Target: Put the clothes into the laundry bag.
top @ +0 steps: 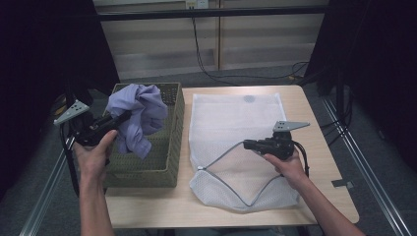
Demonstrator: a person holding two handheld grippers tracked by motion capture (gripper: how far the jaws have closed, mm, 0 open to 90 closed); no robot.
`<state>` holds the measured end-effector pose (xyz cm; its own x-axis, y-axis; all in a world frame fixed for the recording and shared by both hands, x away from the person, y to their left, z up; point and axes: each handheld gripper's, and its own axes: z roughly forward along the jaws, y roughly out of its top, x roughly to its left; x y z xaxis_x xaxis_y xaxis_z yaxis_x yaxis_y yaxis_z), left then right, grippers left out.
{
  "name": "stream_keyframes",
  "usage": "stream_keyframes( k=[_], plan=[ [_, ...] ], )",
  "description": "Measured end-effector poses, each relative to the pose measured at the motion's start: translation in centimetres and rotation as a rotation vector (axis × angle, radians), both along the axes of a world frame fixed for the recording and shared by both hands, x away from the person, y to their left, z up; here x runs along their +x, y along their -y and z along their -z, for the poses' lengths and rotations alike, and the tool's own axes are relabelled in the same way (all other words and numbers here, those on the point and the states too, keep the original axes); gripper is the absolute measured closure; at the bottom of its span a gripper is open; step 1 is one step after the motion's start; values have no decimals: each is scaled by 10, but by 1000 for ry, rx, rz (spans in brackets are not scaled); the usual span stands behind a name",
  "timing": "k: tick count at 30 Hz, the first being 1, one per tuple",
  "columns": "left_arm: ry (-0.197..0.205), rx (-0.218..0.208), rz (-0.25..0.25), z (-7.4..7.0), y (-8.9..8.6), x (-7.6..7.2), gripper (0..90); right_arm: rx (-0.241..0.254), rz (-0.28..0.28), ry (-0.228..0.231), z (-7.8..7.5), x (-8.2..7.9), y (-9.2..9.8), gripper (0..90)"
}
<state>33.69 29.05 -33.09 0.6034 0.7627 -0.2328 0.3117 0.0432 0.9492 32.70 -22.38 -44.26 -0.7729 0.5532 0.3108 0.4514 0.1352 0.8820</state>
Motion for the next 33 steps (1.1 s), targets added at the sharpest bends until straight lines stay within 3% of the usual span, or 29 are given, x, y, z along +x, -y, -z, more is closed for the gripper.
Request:
stream_keyframes(
  k=[8, 13, 18, 33],
  plan=[
    [35, -15, -24, -6, 0, -8, 797, 1, -3, 2, 0, 0, 0, 883],
    [62, -17, -16, -14, 2, -14, 797, 1, -6, 2, 0, 0, 0, 884],
    [92, 11, -2, -22, 10, -18, 796, 2, -6, 4, -1, -1, 0, 884],
    [180, 1, 18, -48, 18, -39, 796, -6, -6, 10, -2, -3, 0, 884]
  ],
)
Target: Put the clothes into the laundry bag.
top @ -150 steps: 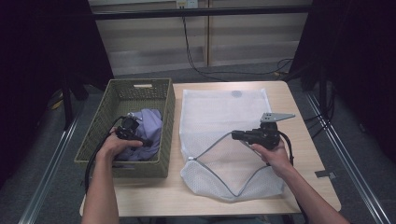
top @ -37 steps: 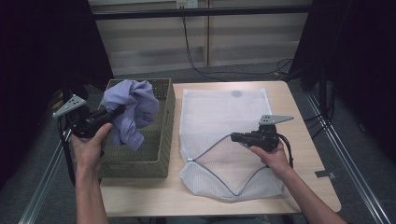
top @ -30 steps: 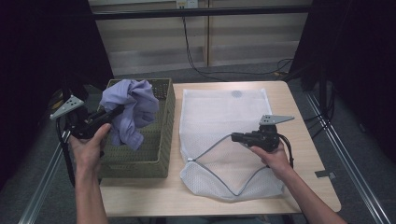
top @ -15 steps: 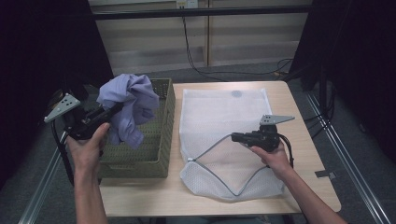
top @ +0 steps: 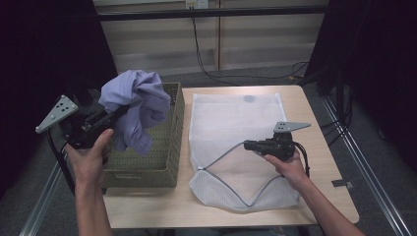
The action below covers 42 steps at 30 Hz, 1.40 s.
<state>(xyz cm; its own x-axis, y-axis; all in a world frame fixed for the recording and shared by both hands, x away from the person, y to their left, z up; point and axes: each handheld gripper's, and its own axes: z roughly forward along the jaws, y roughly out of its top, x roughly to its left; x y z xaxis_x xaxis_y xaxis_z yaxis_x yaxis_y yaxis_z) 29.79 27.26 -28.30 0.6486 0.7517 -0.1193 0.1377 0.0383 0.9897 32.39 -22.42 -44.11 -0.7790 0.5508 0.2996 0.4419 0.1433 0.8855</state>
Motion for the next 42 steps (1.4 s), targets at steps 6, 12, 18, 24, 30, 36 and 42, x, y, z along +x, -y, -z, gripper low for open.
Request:
stream_keyframes(
  k=[6, 12, 18, 24, 30, 36, 42],
  plan=[
    [17, -43, 31, -4, 1, -3, 796, -2, -2, 2, 0, 0, 0, 885],
    [54, -64, 48, -14, 3, -12, 796, 0, -8, 2, 0, -1, -1, 885],
    [90, -43, 64, -26, 12, -23, 796, -2, -8, 2, 0, -1, -1, 885],
    [139, -4, 102, -40, 23, -36, 795, -3, -14, 1, 0, -1, -1, 885],
    [151, -18, 156, -43, 34, -39, 795, -3, -15, 5, 0, -1, -1, 885],
    [139, -24, 197, -43, 53, -37, 795, -4, -22, 1, 1, 0, -3, 886],
    [130, -33, 258, -41, 69, -36, 795, 7, -23, 1, 0, -1, -3, 886]
  ],
)
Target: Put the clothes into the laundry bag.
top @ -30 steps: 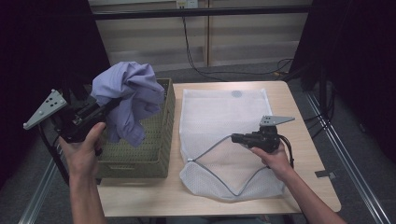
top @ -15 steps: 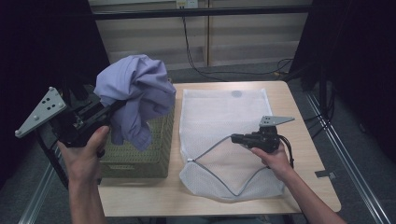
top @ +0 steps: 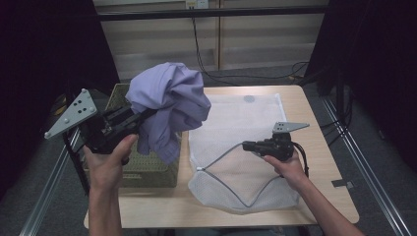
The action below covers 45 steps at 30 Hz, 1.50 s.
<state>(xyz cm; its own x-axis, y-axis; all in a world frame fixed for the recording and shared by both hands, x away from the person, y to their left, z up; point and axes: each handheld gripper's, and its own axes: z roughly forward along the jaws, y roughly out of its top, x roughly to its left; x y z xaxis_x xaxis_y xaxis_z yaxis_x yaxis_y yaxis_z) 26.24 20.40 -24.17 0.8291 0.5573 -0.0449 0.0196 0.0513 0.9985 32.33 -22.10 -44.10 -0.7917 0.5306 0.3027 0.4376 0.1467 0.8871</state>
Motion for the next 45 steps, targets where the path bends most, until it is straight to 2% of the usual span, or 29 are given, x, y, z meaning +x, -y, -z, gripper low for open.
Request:
stream_keyframes(
  k=[2, 4, 5, 7, 8, 10, 12, 13, 15, 16, 17, 21, 25, 27, 32, 37, 39, 41, 43, 45],
  plan=[
    [2, 24, 17, 1, 4, 1, 795, 2, -7, 5, -1, 0, -1, 886],
    [-6, 13, 34, 2, 11, 1, 795, 5, -9, 5, -1, 0, -2, 886],
    [0, 30, 46, 2, 13, 1, 795, 6, -8, 4, -1, 0, -2, 886],
    [-6, 22, 66, 3, 20, 1, 795, 6, -11, 5, -2, 0, -3, 887],
    [0, 44, 74, 3, 21, 1, 795, 6, -12, 6, -2, 0, -3, 887],
    [-10, 35, 99, 5, 28, 1, 795, 7, -12, 9, -2, 0, -3, 887],
    [-15, 55, 125, 7, 34, 3, 794, 10, -13, 9, -2, 1, -2, 887],
    [-31, 42, 129, 9, 38, 3, 795, 11, -13, 8, -2, 1, -2, 887],
    [-37, 77, 148, 13, 45, 6, 795, 14, -12, 7, -3, 0, -2, 887],
    [-54, 66, 151, 14, 49, 5, 795, 13, -10, 9, -3, 0, -1, 887],
    [-54, 84, 158, 16, 53, 6, 794, 14, -10, 13, -3, 0, -1, 887],
    [-78, 93, 197, 22, 65, 6, 795, 22, -9, 7, -4, 0, 0, 887],
    [-70, 132, 238, 27, 75, 9, 795, 23, -11, 7, -3, 1, 0, 887],
    [-81, 125, 255, 29, 81, 10, 795, 22, -9, 4, -2, 1, 0, 887],
    [-96, 136, 291, 36, 91, 10, 795, 27, -4, 5, -3, 1, 1, 887],
    [-143, 175, 325, 55, 102, 12, 794, 28, 1, 4, -3, 1, 2, 887],
    [-153, 199, 339, 59, 103, 13, 794, 30, 1, 4, -3, 1, 2, 887],
    [-160, 194, 346, 63, 104, 14, 794, 28, -3, 1, -2, 1, 1, 887],
    [-172, 208, 338, 64, 103, 13, 794, 24, -1, 1, -2, 0, 0, 887],
    [-175, 211, 359, 69, 103, 12, 794, 25, -4, 1, -2, 0, 0, 887]
  ],
)
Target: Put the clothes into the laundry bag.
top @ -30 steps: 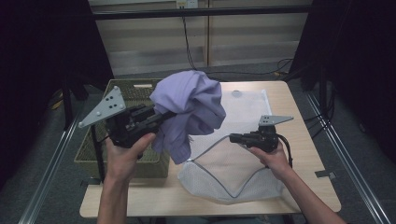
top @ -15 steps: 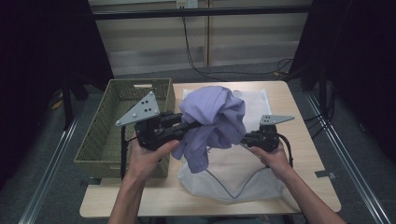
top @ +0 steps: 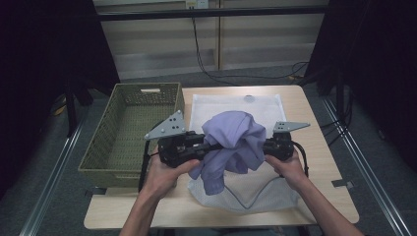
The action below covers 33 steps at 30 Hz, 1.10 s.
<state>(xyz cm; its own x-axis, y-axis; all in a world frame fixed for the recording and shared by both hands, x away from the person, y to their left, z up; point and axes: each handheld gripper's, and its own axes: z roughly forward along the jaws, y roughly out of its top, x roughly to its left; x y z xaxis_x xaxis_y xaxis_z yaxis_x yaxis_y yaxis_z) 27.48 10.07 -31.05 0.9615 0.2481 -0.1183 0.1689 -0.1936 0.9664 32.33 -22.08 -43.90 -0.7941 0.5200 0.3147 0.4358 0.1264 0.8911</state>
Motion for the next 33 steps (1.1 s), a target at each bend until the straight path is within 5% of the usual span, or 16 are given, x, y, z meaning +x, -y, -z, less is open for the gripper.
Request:
stream_keyframes(
  k=[13, 25, 33],
  plan=[
    [-87, 72, 69, 44, 12, 12, 793, 5, 7, 0, 0, -1, 1, 887],
    [-145, 243, 95, 86, 44, 19, 791, -4, 10, 5, -1, -2, 3, 887],
    [-167, 308, 108, 105, 63, 21, 790, -10, 9, 6, -1, -1, 2, 887]
  ],
)
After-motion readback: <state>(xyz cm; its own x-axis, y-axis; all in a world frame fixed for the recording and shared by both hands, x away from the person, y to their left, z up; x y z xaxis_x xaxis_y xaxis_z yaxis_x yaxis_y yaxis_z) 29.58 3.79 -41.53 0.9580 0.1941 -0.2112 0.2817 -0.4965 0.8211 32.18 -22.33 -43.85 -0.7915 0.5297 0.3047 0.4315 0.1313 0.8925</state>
